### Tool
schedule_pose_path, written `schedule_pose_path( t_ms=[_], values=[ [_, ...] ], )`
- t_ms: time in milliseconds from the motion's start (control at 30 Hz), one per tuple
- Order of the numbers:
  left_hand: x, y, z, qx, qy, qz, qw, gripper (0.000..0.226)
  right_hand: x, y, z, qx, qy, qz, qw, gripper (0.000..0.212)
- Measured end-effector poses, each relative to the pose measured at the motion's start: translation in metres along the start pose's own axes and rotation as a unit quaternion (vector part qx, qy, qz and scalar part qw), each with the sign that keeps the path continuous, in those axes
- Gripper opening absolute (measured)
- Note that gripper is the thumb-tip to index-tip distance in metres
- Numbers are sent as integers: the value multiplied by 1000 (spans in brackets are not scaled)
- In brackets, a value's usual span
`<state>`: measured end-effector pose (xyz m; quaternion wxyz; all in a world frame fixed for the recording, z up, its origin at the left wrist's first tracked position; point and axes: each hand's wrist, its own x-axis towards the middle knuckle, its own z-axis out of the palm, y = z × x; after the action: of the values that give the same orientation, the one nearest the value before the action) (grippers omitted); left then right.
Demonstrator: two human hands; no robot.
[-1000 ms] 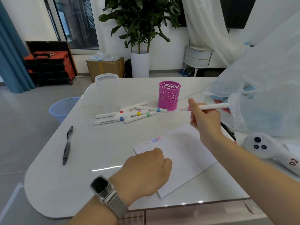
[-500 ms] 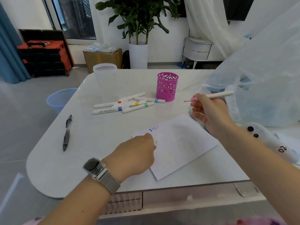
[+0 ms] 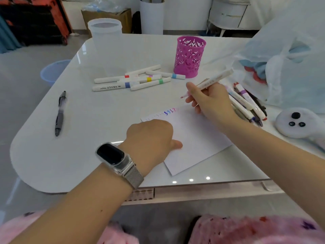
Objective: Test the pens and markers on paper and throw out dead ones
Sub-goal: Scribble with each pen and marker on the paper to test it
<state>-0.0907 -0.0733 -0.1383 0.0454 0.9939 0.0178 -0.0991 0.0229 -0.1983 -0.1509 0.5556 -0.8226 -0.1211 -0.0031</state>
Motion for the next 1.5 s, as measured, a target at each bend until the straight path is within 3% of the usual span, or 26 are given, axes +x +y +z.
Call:
schedule_pose_path(
  t_ms=[433, 800, 900, 1000, 1067, 1200, 1333, 1400, 1500],
  values=[
    [12, 2, -10, 0, -102, -27, 994, 44, 0, 18, 6, -32, -13, -11, 999, 24],
    [7, 0, -8, -4, -71, -22, 997, 46, 1, 16, 4, -49, -22, 1, 999, 25],
    [6, 0, -8, -8, -67, -24, 997, 47, 3, 9, -1, 90, 50, 45, 994, 25],
    [4, -1, -8, -18, -59, -23, 998, 46, 8, -3, -18, 243, 148, 104, 953, 26],
    [4, -3, -7, -32, -53, -18, 998, 45, 7, -11, -31, 295, 168, 123, 933, 27],
    [4, -5, -7, -99, -48, -2, 994, 42, -5, -23, -49, 302, 143, 119, 935, 18],
    [3, -8, -16, -281, -21, -37, 959, 27, -17, -33, -54, 272, 88, 123, 950, 6],
    [2, -11, -22, -326, -3, -35, 945, 27, -23, -40, -50, 292, 56, 143, 944, 19],
    [-2, -15, -26, -290, 33, -8, 956, 23, -33, -54, -42, 291, 24, 149, 945, 38]
  ],
)
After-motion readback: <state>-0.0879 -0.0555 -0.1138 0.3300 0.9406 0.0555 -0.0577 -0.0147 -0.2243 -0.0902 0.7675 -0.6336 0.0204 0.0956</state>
